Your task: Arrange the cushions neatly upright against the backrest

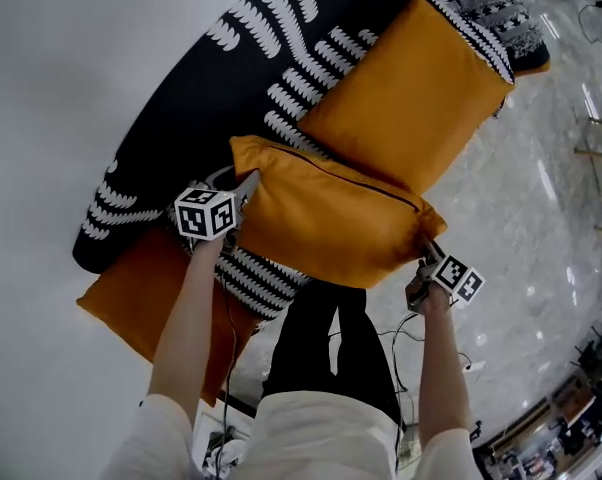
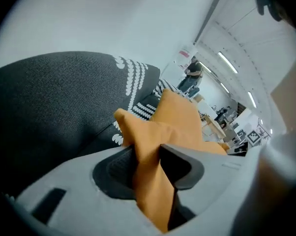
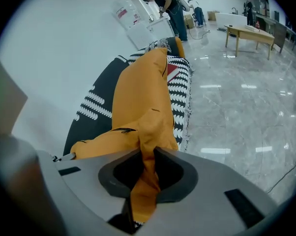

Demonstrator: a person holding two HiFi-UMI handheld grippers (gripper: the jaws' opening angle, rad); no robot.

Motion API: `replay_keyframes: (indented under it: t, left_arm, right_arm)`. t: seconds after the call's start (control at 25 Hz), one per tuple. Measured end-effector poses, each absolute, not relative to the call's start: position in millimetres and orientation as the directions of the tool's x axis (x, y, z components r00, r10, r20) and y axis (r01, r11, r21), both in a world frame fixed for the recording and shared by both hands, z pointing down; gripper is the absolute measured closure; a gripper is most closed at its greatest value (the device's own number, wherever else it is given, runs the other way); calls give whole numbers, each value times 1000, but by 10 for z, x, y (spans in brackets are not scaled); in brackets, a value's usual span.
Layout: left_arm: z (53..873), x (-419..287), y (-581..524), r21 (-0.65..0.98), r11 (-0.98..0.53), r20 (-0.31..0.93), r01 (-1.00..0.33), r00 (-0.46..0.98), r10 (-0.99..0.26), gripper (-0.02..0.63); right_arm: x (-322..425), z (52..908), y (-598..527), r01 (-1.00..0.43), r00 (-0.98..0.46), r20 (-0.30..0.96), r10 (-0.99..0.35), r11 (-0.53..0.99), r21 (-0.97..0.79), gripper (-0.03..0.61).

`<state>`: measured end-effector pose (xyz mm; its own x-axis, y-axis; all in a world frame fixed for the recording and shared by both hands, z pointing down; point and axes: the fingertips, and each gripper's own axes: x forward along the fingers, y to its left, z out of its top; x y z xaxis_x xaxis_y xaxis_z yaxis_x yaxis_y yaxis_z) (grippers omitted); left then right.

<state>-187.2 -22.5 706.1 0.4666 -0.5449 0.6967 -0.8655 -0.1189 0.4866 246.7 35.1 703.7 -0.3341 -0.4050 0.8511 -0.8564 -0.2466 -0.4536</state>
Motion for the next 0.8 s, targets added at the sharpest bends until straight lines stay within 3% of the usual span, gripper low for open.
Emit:
replay_keyframes:
  t: [0.32, 0.56, 0.8]
  left_arm:
    - [6548, -2052, 330, 434, -43, 717, -900, 373, -588, 498]
    - [6074, -2507, 777, 471, 72, 606, -879, 263, -751, 518]
    - [5769, -2992, 1207, 468, 211, 561, -858, 104, -821, 522]
  right_arm:
    - [2248, 6478, 658, -866, -341, 850, -402, -218, -450, 533]
    - [1781, 6086, 549, -856, -457, 782, -425, -30, -516, 540]
    - [1188, 5819, 163, -819, -554, 721, -415, 115, -563, 540]
